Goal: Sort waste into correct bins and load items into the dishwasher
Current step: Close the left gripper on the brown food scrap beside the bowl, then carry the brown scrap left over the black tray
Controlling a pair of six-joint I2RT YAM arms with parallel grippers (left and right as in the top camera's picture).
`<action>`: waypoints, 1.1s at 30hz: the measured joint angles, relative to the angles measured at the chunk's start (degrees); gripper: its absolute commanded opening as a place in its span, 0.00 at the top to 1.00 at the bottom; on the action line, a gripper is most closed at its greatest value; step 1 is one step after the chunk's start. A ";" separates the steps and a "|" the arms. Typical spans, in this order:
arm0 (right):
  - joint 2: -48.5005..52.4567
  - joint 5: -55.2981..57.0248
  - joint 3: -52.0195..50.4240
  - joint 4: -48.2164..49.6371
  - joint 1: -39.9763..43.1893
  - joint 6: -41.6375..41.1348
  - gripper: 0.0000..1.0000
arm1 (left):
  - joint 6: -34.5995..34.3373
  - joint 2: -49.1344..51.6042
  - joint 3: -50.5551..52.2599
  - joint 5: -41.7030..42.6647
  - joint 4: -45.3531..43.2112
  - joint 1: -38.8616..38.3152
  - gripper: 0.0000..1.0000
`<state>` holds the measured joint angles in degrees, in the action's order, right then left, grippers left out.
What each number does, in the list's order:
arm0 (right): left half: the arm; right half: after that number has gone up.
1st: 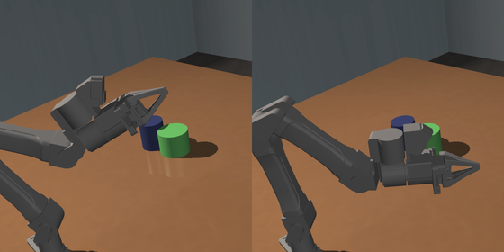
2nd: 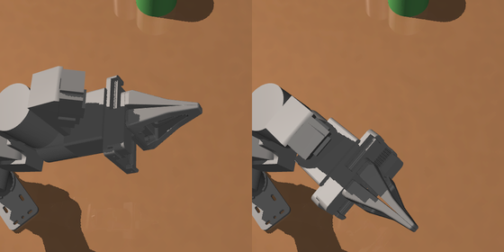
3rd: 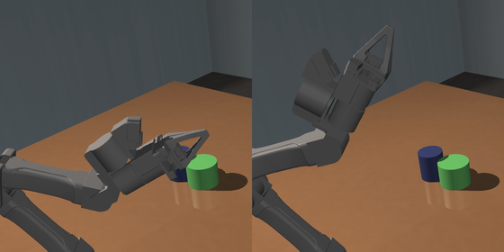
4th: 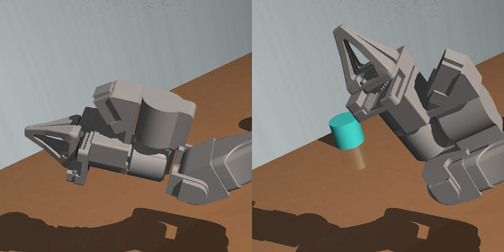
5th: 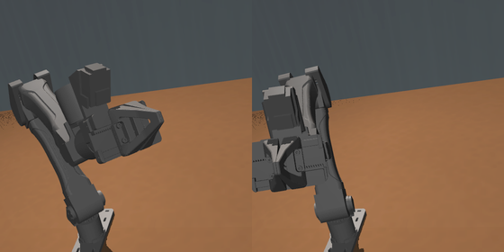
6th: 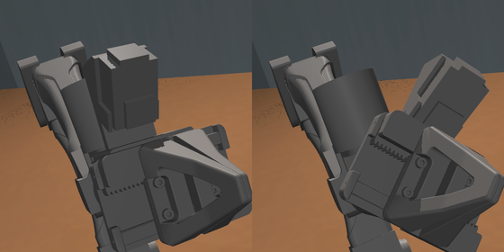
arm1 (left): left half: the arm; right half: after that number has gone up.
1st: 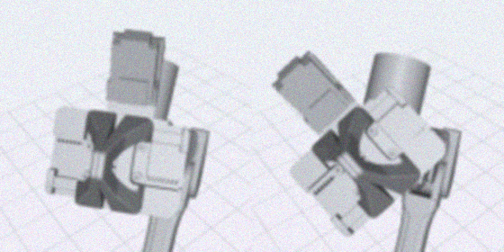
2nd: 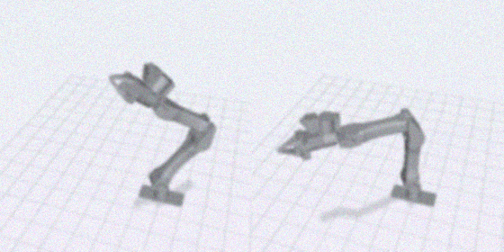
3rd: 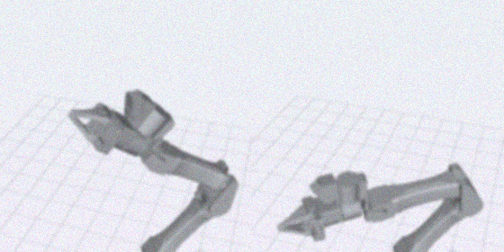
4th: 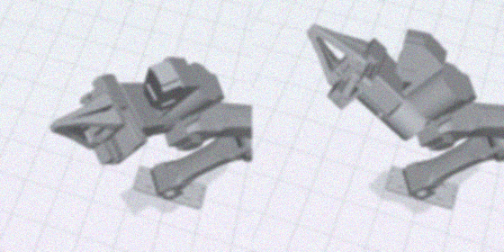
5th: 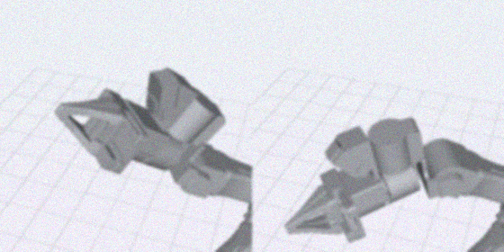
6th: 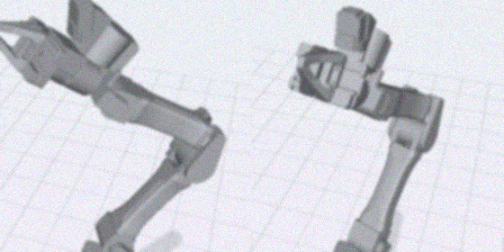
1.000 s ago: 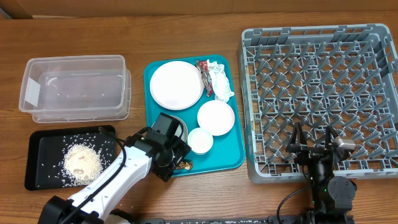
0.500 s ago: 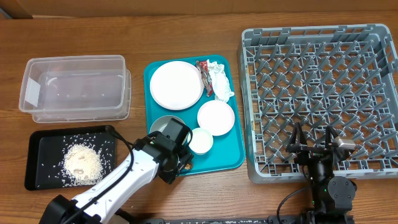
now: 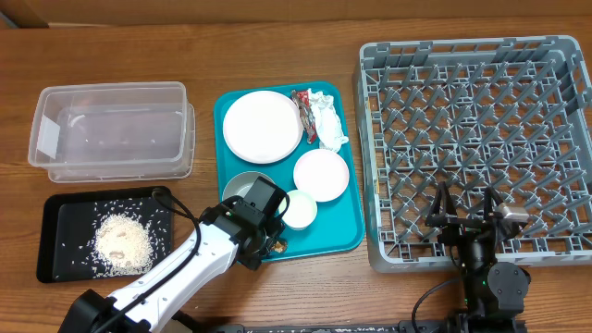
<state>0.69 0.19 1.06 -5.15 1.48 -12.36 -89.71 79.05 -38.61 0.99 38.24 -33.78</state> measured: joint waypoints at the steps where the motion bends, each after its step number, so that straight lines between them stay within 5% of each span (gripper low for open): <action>1: 0.00 0.02 0.00 0.02 0.00 -0.02 0.00 | -0.13 0.09 0.00 0.00 0.00 0.00 0.43; 19: 0.00 0.02 0.00 -0.02 0.00 0.00 0.00 | -0.15 5.62 -0.59 3.37 -4.20 0.00 0.53; 28: 0.00 0.02 0.00 0.00 0.00 -0.02 0.00 | 0.28 2.62 -0.24 2.38 -1.29 0.00 0.77; 33: 0.00 0.02 0.00 -0.04 0.00 0.02 0.00 | 0.55 -0.26 -0.22 1.51 0.44 0.00 0.78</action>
<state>0.69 0.21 1.06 -5.19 1.48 -12.34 -89.17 78.78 -38.83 2.50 38.68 -33.78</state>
